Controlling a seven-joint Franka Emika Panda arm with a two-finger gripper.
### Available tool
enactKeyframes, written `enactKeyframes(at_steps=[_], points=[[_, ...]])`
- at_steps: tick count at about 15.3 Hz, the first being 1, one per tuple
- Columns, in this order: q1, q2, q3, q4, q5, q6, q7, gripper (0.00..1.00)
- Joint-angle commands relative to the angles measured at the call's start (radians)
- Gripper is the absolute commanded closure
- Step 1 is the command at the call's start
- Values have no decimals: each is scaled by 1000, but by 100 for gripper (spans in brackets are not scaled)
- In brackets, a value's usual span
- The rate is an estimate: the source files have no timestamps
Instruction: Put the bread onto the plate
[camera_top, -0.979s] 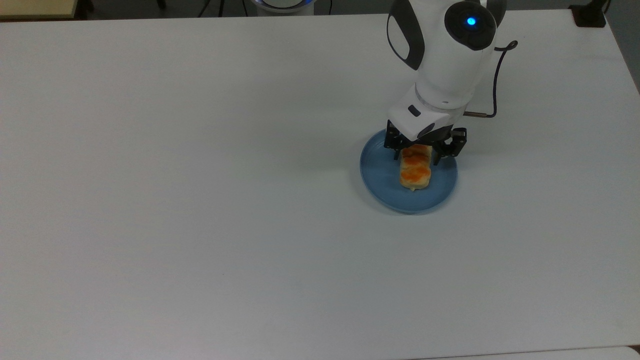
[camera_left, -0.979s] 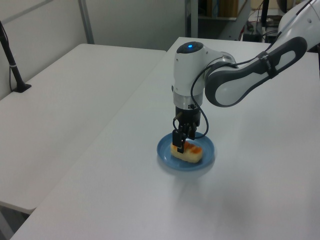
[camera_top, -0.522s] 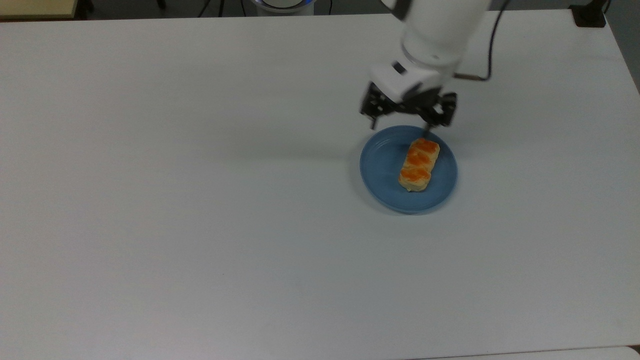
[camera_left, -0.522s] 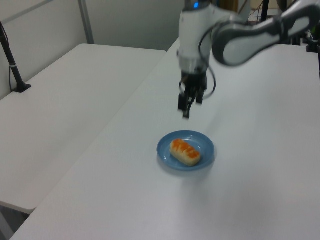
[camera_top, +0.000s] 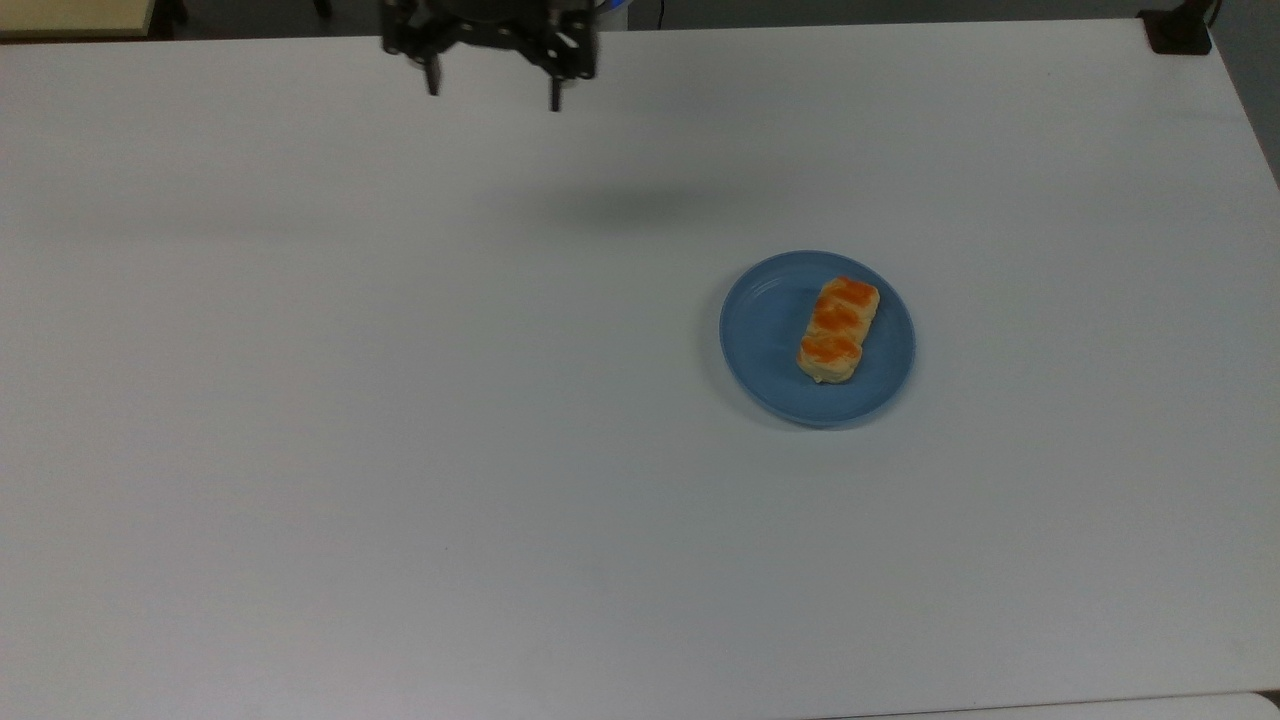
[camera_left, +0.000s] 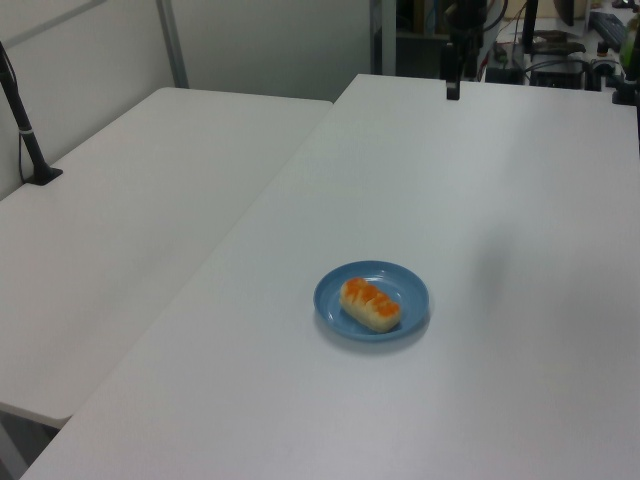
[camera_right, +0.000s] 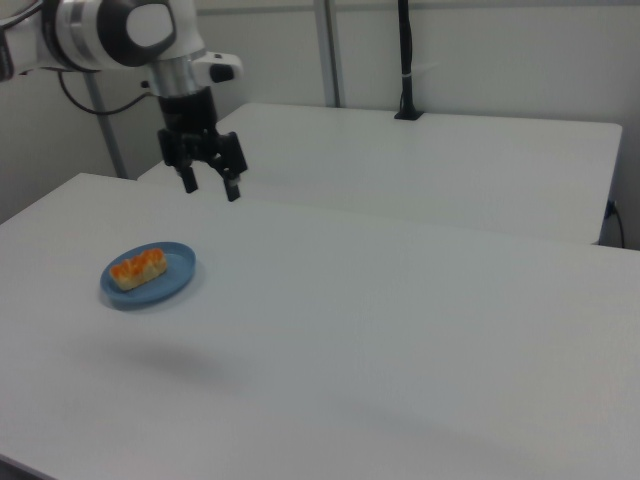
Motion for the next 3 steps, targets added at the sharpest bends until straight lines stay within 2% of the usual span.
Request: enactKeyframes(at_steps=[1, 3], points=[[15, -18, -50, -36, 5, -1, -25, 0], [17, -20, -51, -36, 5, 0, -25, 0]])
